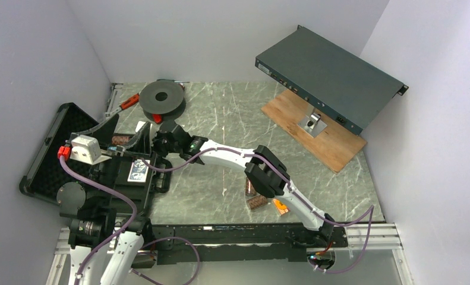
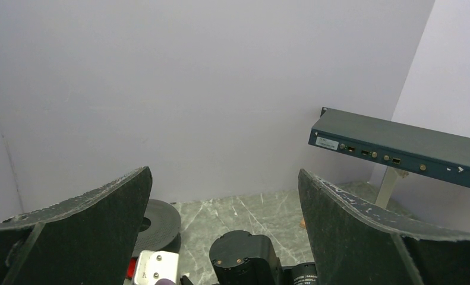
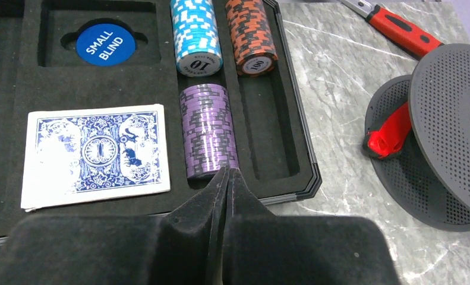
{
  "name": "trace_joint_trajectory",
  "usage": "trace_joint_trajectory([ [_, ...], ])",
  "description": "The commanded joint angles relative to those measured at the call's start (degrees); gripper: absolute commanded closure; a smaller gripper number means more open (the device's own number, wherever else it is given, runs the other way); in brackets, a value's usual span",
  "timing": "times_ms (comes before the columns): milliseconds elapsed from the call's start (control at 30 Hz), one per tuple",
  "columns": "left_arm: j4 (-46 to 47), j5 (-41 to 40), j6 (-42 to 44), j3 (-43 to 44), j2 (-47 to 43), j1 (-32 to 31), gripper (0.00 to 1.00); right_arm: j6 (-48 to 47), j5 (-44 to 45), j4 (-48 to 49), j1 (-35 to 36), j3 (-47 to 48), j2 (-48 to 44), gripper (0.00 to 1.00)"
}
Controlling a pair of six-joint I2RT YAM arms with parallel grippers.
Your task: Pack up texas hold em set
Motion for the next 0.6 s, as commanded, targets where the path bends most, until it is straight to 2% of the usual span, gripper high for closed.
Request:
trace_joint_trajectory([
  [0, 0.87, -0.31, -0.20, -0.26, 0.62, 0.34, 0.00, 1.90, -1.15, 0.76, 0.16, 1.39, -0.99, 1.00],
  [567, 0.70, -0.17, -0.27, -0.26, 0.62, 0.34, 0.00, 4.25, -3.06, -0.39, 0.44, 5.30, 4.37, 1.00],
])
